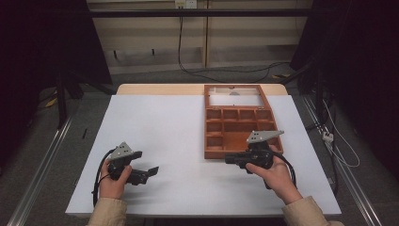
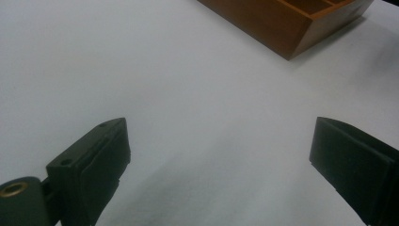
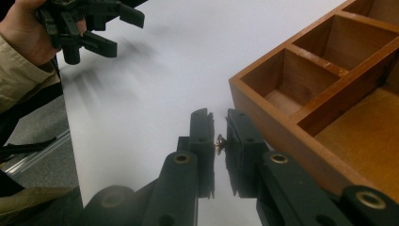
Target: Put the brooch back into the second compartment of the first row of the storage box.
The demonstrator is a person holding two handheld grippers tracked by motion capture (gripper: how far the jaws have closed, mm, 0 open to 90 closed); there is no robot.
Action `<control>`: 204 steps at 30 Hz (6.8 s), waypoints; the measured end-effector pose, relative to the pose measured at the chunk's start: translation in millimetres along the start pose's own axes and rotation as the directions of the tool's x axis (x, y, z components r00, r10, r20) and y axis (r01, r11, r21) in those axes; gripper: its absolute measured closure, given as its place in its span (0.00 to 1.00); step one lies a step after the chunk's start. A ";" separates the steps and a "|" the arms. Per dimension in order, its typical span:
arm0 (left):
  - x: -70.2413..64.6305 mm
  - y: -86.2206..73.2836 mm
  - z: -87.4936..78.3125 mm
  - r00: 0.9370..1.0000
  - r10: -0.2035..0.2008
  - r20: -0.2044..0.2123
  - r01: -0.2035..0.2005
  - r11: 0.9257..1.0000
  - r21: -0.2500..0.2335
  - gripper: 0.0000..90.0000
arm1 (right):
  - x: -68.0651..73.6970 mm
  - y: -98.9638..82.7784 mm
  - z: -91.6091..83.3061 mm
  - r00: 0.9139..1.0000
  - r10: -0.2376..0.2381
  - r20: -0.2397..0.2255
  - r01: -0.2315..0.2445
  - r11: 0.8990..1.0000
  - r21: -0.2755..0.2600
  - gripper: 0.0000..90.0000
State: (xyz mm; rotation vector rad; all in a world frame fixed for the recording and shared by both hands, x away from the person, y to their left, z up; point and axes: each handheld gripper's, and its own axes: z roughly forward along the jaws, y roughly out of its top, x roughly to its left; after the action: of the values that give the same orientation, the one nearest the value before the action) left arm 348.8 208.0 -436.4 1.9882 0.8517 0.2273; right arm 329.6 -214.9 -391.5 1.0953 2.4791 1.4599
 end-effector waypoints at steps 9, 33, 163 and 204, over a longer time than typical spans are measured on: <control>0.0 0.0 0.1 1.000 0.001 0.003 -0.001 1.000 -0.001 0.06 | -8.6 10.7 -2.1 1.000 0.002 0.012 -0.002 1.000 -0.002 0.91; -0.4 0.6 1.5 1.000 0.003 0.010 -0.003 1.000 -0.001 0.06 | -27.0 32.0 0.9 0.999 -0.003 0.046 0.003 1.000 -0.008 0.91; -2.0 2.1 4.8 0.999 0.010 0.031 -0.010 1.000 -0.002 0.06 | -133.7 70.7 39.2 0.945 0.124 0.302 -0.105 0.991 -0.078 0.91; -1.5 1.6 5.3 1.000 0.012 0.026 -0.012 1.000 0.014 0.06 | -120.5 57.6 27.2 0.925 0.167 0.341 -0.131 0.983 -0.126 0.23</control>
State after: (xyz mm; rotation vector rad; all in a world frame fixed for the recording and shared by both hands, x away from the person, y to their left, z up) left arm 350.9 202.9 -437.8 2.0059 0.8272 0.2028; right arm 461.1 -250.2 -395.6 1.4099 2.0960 1.2724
